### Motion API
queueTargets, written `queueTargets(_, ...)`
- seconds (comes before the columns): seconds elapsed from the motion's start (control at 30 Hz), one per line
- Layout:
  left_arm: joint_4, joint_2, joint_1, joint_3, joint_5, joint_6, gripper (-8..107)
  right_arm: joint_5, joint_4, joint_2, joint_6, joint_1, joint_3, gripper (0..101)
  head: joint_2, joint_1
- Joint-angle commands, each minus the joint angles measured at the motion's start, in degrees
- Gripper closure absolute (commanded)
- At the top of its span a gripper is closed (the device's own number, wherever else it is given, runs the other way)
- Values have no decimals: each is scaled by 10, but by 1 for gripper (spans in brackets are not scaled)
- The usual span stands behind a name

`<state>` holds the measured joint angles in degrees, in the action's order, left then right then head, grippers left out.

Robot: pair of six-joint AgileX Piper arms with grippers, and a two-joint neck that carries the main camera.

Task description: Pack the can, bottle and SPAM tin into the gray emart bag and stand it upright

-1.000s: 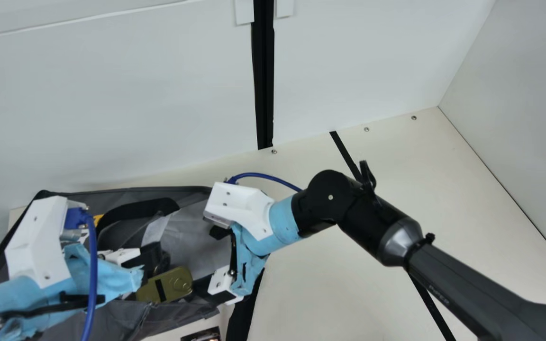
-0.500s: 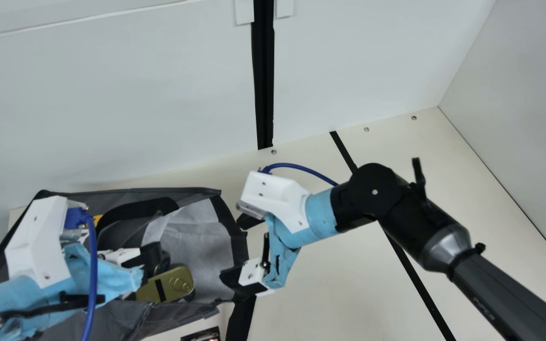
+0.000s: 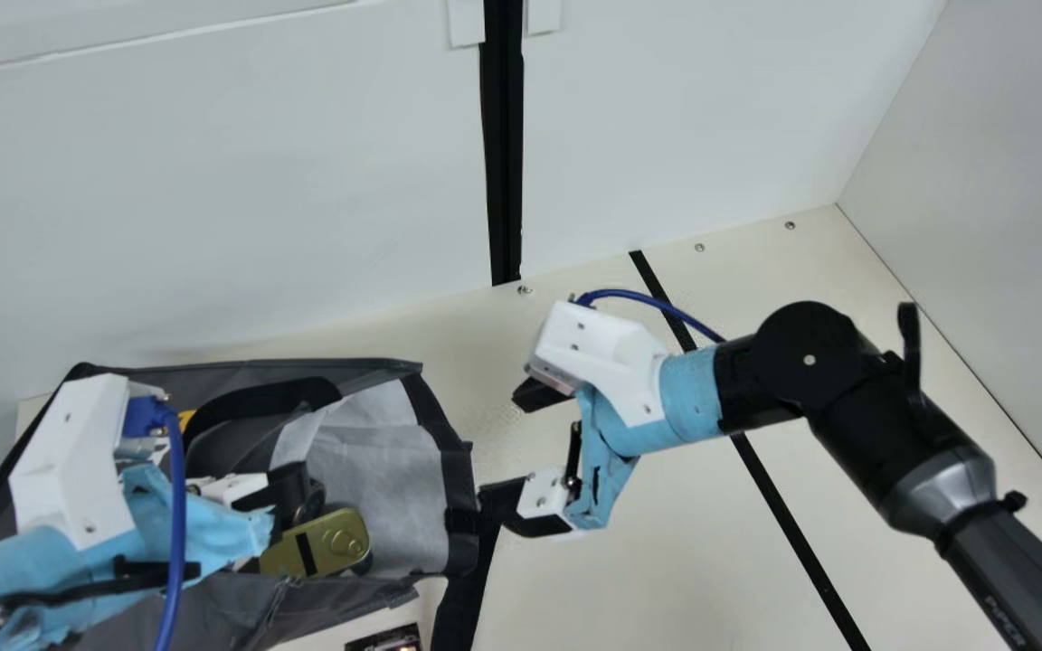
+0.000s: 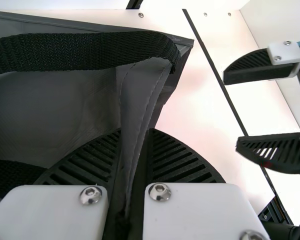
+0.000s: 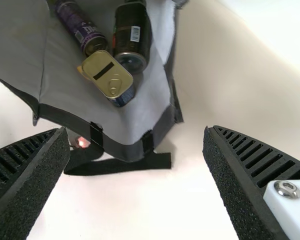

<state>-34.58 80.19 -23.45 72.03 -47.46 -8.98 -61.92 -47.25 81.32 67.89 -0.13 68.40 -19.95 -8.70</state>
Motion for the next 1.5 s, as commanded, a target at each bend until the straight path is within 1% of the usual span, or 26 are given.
queueTargets(0.0,0,0,0,0,0,0,107,-4,0,-5,1,-12,-1,6,0,-13)
queueTargets(0.3,0,0,0,0,0,0,107,-17,8,-32,-1,-58,-4,6,0,-13)
queueTargets(0.7,0,0,0,0,0,0,107,-9,47,-67,-30,-113,-1,6,0,-13)
queueTargets(0.93,0,0,0,0,0,0,107,-4,69,-97,-54,-153,-11,6,0,-13)
queueTargets(1.2,0,0,0,0,0,0,107,10,106,-135,-100,-205,-22,6,0,-13)
queueTargets(1.47,0,0,0,0,0,0,107,25,167,-169,-174,-245,-22,6,0,-13)
